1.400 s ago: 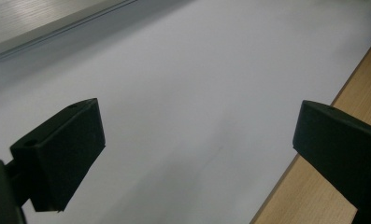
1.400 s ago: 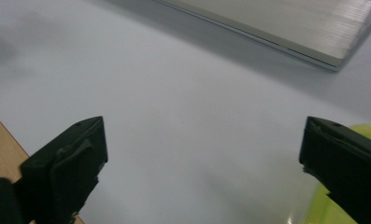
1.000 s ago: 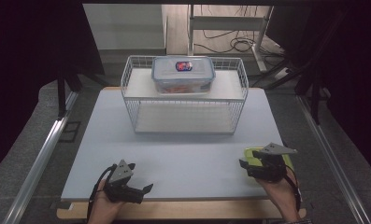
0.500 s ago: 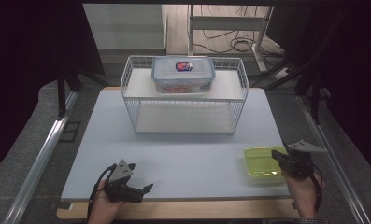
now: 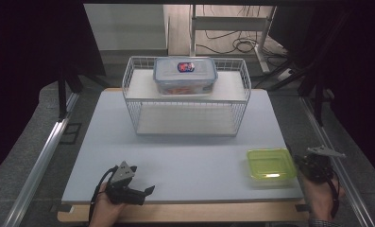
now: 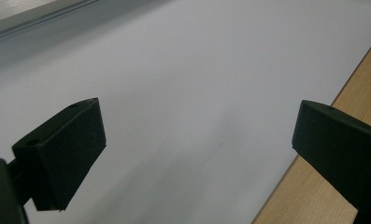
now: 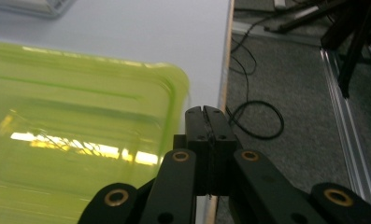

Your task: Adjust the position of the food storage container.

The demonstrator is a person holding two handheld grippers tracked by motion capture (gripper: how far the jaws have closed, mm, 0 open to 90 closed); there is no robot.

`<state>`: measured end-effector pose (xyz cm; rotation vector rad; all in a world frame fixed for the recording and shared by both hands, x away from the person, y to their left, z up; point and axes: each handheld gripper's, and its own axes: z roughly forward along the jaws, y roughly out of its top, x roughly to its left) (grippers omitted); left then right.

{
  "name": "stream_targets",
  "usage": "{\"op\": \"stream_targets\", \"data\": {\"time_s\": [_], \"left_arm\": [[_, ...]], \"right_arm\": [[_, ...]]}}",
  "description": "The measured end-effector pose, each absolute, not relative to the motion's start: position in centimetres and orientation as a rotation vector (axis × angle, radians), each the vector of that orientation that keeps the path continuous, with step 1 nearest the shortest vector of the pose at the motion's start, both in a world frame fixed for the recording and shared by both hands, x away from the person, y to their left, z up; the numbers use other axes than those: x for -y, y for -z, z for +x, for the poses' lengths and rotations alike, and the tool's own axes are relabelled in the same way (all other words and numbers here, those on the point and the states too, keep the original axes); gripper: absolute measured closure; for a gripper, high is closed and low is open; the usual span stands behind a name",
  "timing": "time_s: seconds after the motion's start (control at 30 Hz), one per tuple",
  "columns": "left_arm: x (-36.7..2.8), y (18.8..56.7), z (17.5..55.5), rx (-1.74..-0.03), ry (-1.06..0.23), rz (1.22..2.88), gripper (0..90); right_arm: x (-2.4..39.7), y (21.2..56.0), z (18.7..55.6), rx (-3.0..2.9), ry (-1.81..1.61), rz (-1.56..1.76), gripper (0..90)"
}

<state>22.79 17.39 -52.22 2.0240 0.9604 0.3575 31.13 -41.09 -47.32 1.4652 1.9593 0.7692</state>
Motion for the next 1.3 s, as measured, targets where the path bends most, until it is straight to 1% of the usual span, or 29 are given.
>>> {"op": "stream_targets", "data": {"time_s": [0.23,0.5,1.03,1.3], "left_arm": [[-17.3,52.3,22.8,-0.962,-0.353,2.027,2.7],[-17.3,52.3,22.8,-0.959,-0.353,2.033,2.7],[-17.2,52.3,22.8,-0.957,-0.357,2.04,2.7],[-17.2,52.3,22.8,-0.958,-0.359,2.039,2.7]], "right_arm": [[41.0,48.0,31.4,-2.0,-0.763,1.503,89.4],[39.5,48.2,31.5,-2.073,-0.8,1.491,89.3],[34.6,48.1,31.1,-2.229,-0.839,1.39,89.3],[31.0,48.1,30.6,-2.33,-0.887,1.301,89.3]]}}
